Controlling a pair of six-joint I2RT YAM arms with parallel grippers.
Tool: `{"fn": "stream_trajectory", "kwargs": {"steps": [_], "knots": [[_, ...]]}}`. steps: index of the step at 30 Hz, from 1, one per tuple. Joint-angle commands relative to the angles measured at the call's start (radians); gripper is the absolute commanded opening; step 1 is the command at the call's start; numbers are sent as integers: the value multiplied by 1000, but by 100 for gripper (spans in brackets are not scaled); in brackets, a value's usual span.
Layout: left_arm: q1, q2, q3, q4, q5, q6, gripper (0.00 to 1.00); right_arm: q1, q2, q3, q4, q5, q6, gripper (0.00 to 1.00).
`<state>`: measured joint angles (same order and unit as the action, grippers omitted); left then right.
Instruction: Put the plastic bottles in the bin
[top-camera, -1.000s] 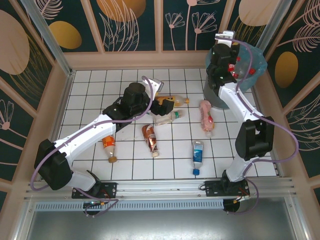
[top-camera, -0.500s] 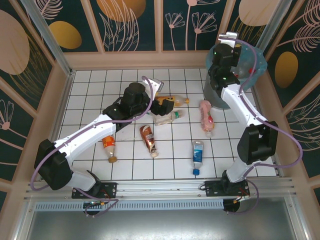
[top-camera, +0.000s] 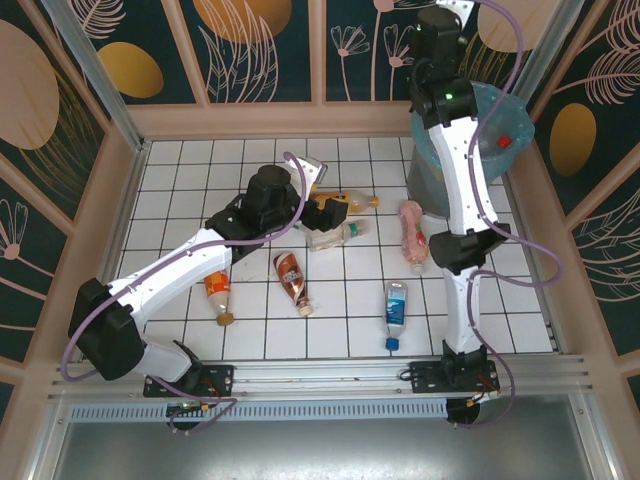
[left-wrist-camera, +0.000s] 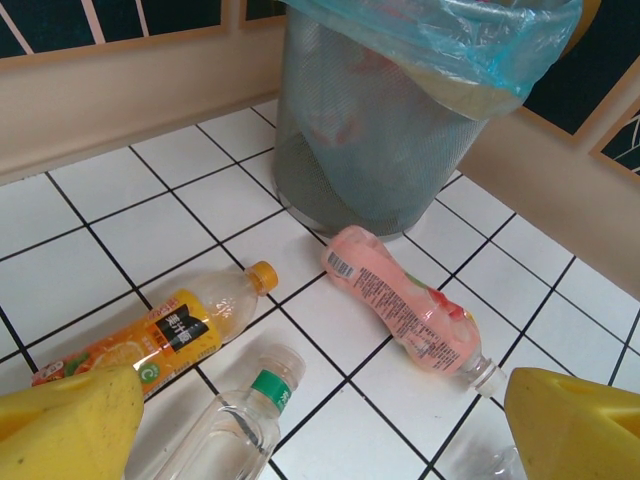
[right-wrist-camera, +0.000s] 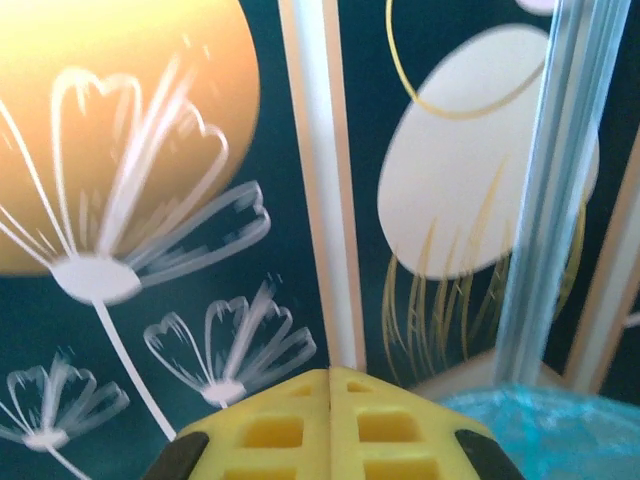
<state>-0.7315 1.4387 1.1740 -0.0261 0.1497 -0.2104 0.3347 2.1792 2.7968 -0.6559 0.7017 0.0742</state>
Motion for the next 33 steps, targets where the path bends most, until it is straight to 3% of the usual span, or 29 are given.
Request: {"fn": "stream_trajectory", "kwargs": {"steps": [1,3,4,11,16,26,33], "knots": [[4,-7,-5,27,-1,-5,93,5,-172,-304,-57,-59,138,12],[4,-10,-7,28,-8,-6,93,14,-291,-586,95,-78,190,13],[4,-13,-8,28,-10,-6,93,13,-308,-624,102,-68,211,14],[3,-19,-7,29,-1,-14,93,-47,-236,-526,-107,-80,297,23],[3,-24,-10,28,-18,-6,93,-86,-241,-595,-140,-157,320,30],[4,-14,-11,26,-10,-10,93,-137,-235,-702,-58,-107,296,37],[4,-2,-11,26,-12,-7,93,-154,-230,-761,20,-173,271,45]]}}
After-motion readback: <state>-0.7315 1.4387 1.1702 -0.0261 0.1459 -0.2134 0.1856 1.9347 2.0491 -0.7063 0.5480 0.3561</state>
